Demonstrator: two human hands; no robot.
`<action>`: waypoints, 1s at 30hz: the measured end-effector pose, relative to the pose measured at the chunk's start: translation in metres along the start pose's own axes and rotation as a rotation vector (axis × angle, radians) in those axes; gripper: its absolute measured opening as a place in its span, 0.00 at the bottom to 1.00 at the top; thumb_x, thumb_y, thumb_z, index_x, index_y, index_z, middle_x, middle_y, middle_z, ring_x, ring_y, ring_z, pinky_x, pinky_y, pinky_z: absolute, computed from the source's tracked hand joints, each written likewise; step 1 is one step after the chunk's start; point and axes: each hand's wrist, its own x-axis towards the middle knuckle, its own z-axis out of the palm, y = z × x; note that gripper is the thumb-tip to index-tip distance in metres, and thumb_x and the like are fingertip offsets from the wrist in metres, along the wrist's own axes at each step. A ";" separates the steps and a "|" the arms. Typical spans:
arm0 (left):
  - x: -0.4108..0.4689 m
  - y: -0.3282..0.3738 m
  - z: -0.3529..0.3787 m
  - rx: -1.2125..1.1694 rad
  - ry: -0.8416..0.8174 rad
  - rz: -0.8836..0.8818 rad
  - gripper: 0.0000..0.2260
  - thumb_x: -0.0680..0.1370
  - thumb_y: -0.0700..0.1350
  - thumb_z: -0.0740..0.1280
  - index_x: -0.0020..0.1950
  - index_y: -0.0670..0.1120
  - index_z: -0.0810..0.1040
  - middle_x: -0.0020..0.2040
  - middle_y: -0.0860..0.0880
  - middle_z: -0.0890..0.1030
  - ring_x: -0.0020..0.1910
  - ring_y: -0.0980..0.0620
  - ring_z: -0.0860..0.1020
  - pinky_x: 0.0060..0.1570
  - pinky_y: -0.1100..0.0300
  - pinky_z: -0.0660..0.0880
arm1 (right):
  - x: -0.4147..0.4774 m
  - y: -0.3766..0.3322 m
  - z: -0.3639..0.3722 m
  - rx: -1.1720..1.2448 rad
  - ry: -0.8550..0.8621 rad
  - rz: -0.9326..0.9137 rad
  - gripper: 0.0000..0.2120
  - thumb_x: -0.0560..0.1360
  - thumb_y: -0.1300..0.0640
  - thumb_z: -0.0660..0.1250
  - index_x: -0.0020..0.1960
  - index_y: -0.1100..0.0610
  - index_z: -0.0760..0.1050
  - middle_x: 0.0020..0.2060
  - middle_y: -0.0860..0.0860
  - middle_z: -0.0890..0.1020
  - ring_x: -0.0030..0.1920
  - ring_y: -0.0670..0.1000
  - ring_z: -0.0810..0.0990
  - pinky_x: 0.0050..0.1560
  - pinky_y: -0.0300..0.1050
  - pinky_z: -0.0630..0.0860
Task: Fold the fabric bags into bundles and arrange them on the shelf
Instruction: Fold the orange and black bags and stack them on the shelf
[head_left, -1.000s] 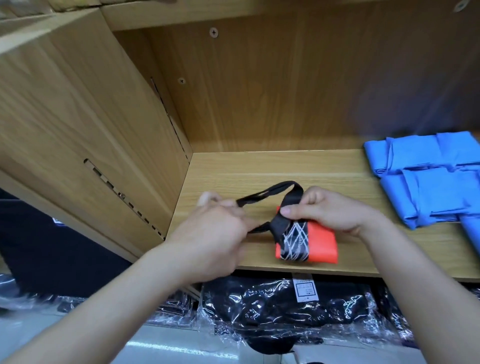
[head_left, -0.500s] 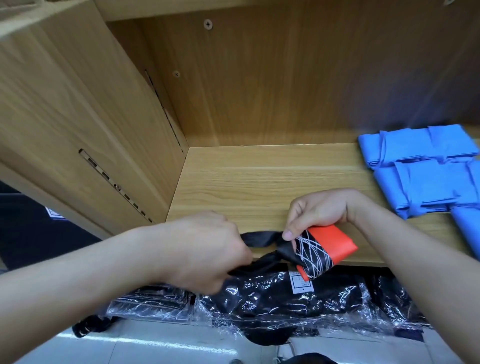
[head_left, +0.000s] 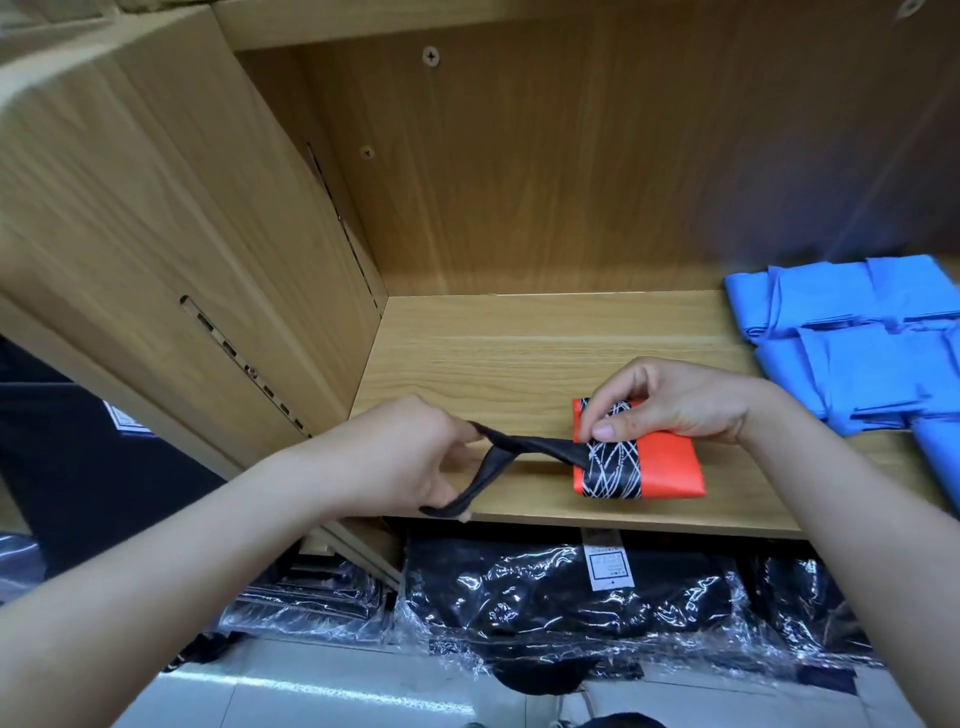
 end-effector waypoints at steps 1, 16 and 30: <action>0.001 0.000 -0.002 -0.111 0.012 -0.011 0.31 0.65 0.55 0.79 0.67 0.55 0.75 0.58 0.63 0.81 0.59 0.64 0.76 0.60 0.68 0.72 | -0.002 0.000 0.001 0.023 0.023 -0.022 0.06 0.68 0.58 0.71 0.42 0.50 0.86 0.40 0.49 0.85 0.43 0.44 0.81 0.47 0.34 0.75; 0.027 0.018 -0.002 -0.768 0.110 0.048 0.18 0.69 0.41 0.78 0.57 0.47 0.79 0.52 0.54 0.85 0.53 0.59 0.82 0.55 0.62 0.76 | -0.013 -0.035 0.050 -0.772 0.194 -0.067 0.47 0.74 0.58 0.72 0.64 0.17 0.44 0.54 0.44 0.73 0.55 0.49 0.75 0.59 0.49 0.71; 0.031 0.013 -0.007 -0.027 0.238 0.196 0.13 0.77 0.54 0.63 0.60 0.56 0.79 0.51 0.53 0.83 0.49 0.53 0.79 0.51 0.58 0.74 | -0.007 0.003 0.025 -0.350 0.364 -0.044 0.32 0.64 0.62 0.79 0.55 0.34 0.70 0.48 0.45 0.82 0.49 0.48 0.80 0.56 0.48 0.76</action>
